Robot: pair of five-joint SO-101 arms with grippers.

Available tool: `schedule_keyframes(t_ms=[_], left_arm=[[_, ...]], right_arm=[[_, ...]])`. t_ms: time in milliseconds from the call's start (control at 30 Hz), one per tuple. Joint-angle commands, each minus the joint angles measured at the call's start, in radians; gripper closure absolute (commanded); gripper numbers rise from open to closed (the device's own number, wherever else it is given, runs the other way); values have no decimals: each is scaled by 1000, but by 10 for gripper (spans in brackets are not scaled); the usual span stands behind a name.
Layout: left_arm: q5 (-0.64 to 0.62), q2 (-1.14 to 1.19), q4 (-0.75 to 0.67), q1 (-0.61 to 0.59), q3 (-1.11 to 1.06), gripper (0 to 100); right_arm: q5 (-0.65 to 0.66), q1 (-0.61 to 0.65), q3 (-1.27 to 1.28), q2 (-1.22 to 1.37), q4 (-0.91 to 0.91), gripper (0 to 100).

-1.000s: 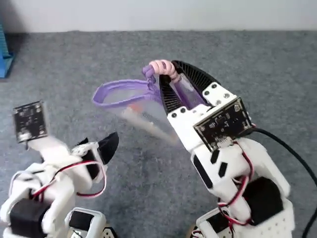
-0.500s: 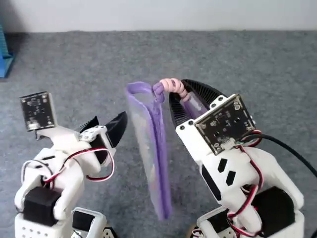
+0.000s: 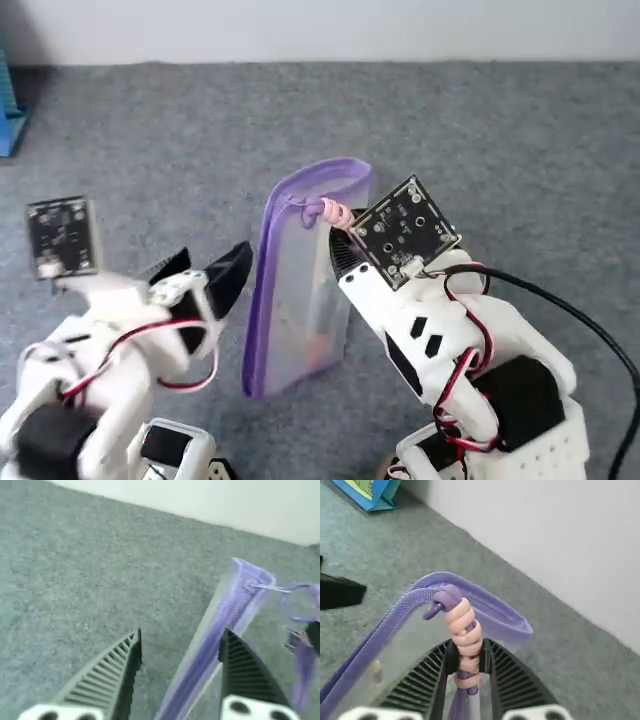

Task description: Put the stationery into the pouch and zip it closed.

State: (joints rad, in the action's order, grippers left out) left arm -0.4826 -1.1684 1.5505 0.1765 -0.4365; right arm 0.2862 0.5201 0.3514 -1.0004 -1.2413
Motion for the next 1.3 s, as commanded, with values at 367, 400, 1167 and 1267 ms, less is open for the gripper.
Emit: schedule_keyframes(t_ms=[367,400,1167,1267], left_arm=[[54,6,95,80,220,760],[52,6,87,107,220,760],[57,245,-114,288,111,760],[58,307,-152,288,111,760]], right_arm=[[-9,15,-8,-85,-28,991],[-8,15,-6,-96,-41,991],[-3,12,-6,-154,-76,991],[-3,8,-6,-156,-76,991]])
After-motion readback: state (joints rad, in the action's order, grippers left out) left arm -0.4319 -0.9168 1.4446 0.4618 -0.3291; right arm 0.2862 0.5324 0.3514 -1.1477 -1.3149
